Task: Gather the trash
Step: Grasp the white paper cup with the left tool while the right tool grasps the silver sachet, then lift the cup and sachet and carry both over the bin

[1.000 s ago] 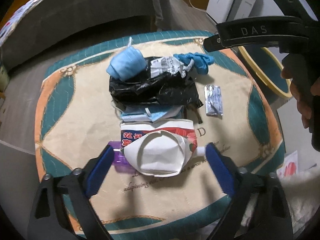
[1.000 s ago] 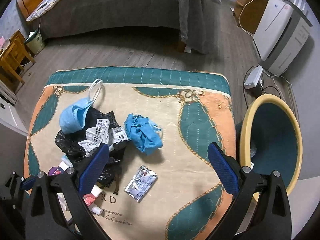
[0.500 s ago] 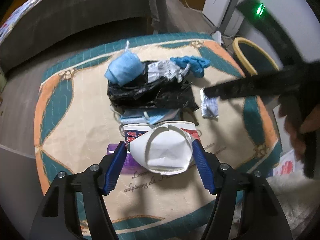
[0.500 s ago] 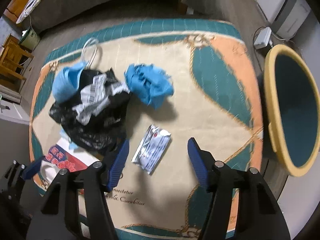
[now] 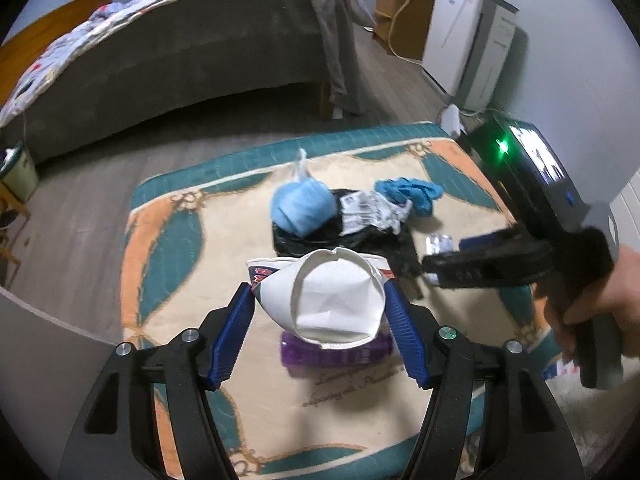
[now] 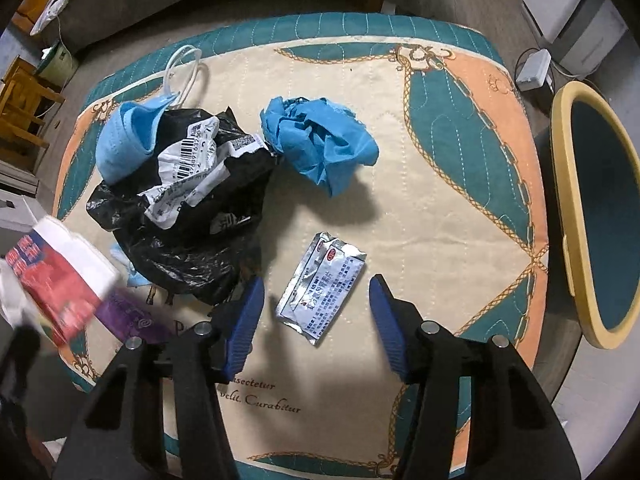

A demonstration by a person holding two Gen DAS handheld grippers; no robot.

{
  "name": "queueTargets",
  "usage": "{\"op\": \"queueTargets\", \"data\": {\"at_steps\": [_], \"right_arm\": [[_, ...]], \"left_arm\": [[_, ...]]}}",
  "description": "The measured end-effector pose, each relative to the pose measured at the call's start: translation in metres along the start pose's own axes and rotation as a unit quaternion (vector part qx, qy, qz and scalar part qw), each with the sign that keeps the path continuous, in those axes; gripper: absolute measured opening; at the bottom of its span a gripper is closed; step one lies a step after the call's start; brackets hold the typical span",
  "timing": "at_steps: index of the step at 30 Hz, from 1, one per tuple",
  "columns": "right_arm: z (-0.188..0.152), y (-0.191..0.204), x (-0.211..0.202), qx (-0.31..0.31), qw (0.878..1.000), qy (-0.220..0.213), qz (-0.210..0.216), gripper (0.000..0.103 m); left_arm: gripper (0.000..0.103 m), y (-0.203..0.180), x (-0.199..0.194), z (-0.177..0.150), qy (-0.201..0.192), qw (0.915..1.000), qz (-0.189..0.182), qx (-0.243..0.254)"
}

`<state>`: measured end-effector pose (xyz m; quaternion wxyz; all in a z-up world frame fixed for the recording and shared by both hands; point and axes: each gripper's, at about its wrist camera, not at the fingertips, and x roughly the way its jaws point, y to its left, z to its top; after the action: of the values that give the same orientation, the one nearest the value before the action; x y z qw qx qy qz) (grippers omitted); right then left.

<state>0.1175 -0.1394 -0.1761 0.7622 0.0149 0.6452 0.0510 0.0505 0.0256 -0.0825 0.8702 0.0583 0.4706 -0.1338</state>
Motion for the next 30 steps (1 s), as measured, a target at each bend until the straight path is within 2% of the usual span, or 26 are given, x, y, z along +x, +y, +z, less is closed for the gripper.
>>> {"op": "queueTargets", "data": {"at_steps": [1, 5, 7, 9, 14, 23, 30], "right_arm": [[-0.001, 0.001, 0.002, -0.003, 1.0, 0.002, -0.002, 0.047], [-0.004, 0.006, 0.01, -0.02, 1.0, 0.008, -0.016, 0.042], [-0.004, 0.008, 0.01, -0.029, 0.999, 0.006, -0.024, 0.032], [-0.005, 0.008, 0.01, -0.03, 0.999, 0.005, -0.024, 0.027], [-0.001, 0.003, 0.007, -0.028, 0.999, -0.001, -0.018, 0.024], [0.012, 0.0, -0.026, -0.025, 0.999, -0.036, 0.005, 0.023], [0.023, -0.005, -0.067, -0.026, 0.995, -0.094, 0.025, 0.023]], "left_arm": [[0.067, 0.002, 0.0, 0.001, -0.001, 1.0, 0.001, -0.003], [0.067, 0.005, -0.001, 0.004, -0.005, 1.0, 0.0, -0.008], [0.067, 0.005, -0.001, 0.005, -0.006, 1.0, 0.0, -0.006], [0.067, 0.005, -0.001, 0.005, -0.007, 1.0, 0.001, -0.004], [0.067, 0.004, -0.002, 0.005, -0.009, 1.0, 0.002, -0.003], [0.067, 0.001, -0.005, 0.013, -0.018, 0.9998, 0.006, -0.003], [0.067, 0.003, -0.014, 0.023, -0.038, 0.9992, 0.012, -0.004]]}}
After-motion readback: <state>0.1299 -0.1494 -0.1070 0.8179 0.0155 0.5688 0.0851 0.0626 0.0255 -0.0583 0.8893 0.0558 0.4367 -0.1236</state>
